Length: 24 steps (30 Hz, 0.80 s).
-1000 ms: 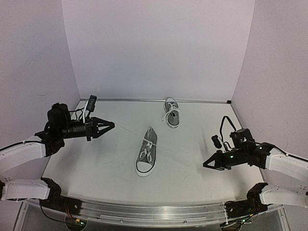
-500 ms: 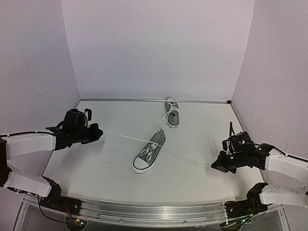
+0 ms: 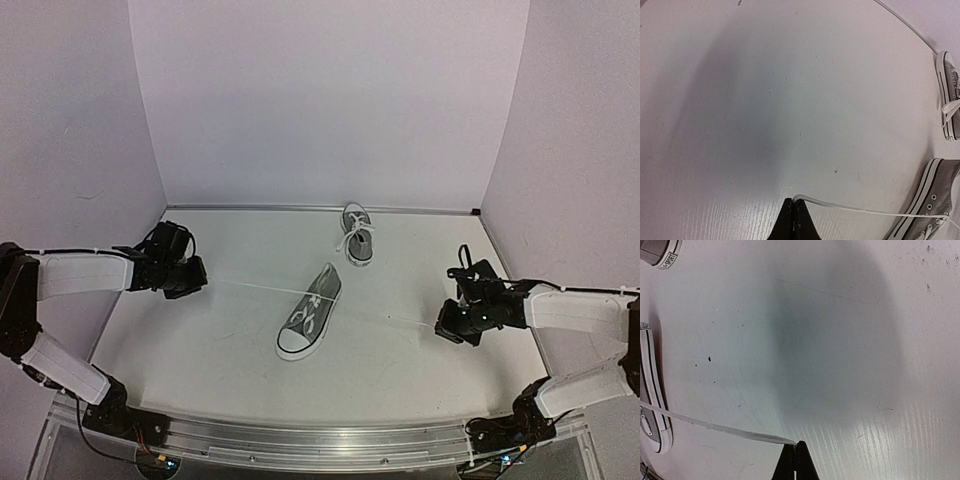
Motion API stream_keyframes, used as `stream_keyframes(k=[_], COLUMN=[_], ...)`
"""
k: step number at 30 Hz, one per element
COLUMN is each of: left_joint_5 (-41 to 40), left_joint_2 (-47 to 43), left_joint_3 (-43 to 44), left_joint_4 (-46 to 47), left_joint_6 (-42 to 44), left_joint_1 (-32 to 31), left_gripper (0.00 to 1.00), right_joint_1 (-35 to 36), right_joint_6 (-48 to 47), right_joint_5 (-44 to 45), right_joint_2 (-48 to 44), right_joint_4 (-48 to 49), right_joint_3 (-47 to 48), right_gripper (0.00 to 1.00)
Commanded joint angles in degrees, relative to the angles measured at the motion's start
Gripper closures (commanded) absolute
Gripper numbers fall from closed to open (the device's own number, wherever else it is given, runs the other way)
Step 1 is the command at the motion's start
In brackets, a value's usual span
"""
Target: Tie the shoes
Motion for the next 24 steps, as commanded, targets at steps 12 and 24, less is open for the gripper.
stream_keyframes(k=[12, 24], left_joint_5=[2.9, 0.2], left_joint_2=[5.4, 6.3], left_joint_3=[-1.0, -0.1], left_joint_4=[3.0, -2.7], left_joint_6=[5.8, 5.3], left_joint_1=[3.6, 3.7], left_gripper=[0.98, 0.58], right_joint_1=[-2.1, -2.1], right_joint_6=[-14.5, -18.3], right_joint_5=[-8.7, -12.6], right_joint_2=[19.1, 17.5], right_joint_4=[3.4, 2.2], right_joint_3=[10.9, 12.1], right_gripper=[0.97, 0.41])
